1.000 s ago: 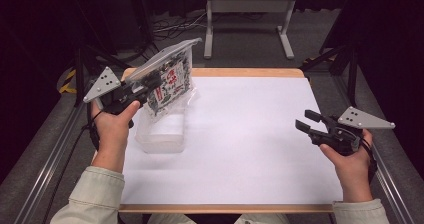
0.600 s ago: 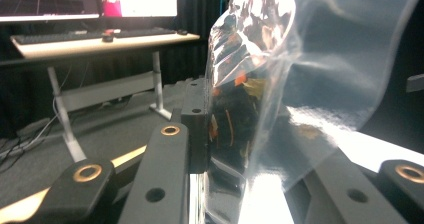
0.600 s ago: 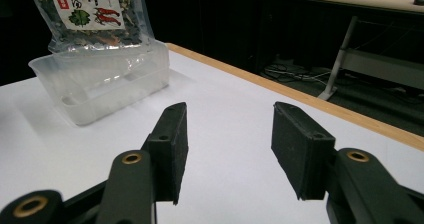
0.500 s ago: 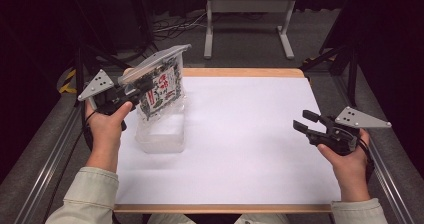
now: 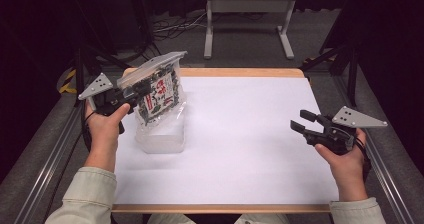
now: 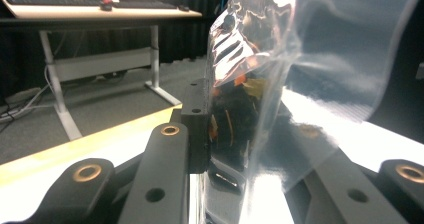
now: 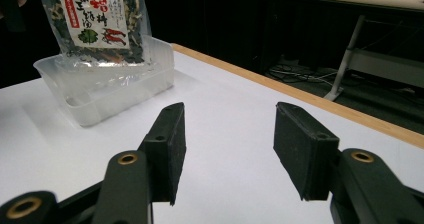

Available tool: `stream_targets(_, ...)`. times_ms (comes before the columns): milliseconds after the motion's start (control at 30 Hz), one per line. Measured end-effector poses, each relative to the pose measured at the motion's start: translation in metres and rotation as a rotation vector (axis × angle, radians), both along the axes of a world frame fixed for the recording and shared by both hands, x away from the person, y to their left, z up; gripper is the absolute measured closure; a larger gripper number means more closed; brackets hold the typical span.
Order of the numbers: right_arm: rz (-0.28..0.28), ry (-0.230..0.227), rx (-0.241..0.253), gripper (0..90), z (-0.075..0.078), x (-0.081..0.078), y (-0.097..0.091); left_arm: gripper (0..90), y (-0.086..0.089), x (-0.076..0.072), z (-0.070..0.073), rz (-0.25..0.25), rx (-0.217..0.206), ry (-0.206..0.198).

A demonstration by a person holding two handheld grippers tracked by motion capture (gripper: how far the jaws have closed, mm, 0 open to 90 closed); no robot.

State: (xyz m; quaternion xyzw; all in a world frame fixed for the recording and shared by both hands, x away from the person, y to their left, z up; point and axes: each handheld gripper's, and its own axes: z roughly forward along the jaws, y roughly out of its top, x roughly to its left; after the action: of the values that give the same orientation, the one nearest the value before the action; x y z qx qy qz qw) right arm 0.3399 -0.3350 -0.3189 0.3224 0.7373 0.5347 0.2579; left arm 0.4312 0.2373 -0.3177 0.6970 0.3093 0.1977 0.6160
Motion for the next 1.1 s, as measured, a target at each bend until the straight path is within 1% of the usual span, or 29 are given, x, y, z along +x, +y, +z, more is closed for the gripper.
stream_targets(100, 0.003, 0.0, 0.012, 46.5, 0.0, 0.0, -0.001, 72.3, 0.0, 0.001, -0.003, 0.002, 0.005, 0.003)
stream_targets(233, 0.008, -0.002, 0.02, 45.8, 0.0, 0.0, -0.001, 72.3, 0.001, 0.002, -0.006, 0.006, 0.008, 0.015)
stream_targets(333, 0.008, 0.001, 0.021, 45.6, -0.001, 0.0, -0.001, 72.3, 0.002, 0.004, -0.009, 0.013, 0.024, 0.027)
stream_targets(467, 0.007, 0.001, 0.023, 45.3, -0.001, 0.0, -0.001, 72.4, 0.0, 0.006, -0.011, 0.005, 0.021, 0.031)
stream_targets(600, 0.006, 0.003, 0.026, 45.2, -0.002, 0.001, -0.002, 72.4, -0.004, 0.007, -0.012, -0.006, 0.042, 0.031)
stream_targets(733, 0.006, 0.005, 0.028, 44.9, -0.003, 0.001, -0.002, 72.4, -0.008, 0.008, -0.014, -0.012, 0.046, 0.039)
stream_targets(767, 0.006, 0.005, 0.029, 44.9, -0.003, 0.001, -0.002, 72.4, -0.008, 0.009, -0.015, -0.013, 0.053, 0.036)
stream_targets(867, 0.009, 0.007, 0.033, 44.8, -0.003, 0.001, -0.003, 72.4, -0.009, 0.012, -0.019, -0.015, 0.066, 0.052)
stream_targets(967, 0.003, 0.009, 0.032, 44.8, -0.004, 0.001, -0.003, 72.4, -0.009, 0.014, -0.024, -0.014, 0.056, 0.064)
stream_targets(1100, 0.003, 0.015, 0.031, 44.7, -0.005, 0.003, -0.002, 72.3, -0.008, 0.015, -0.026, -0.012, 0.063, 0.078)
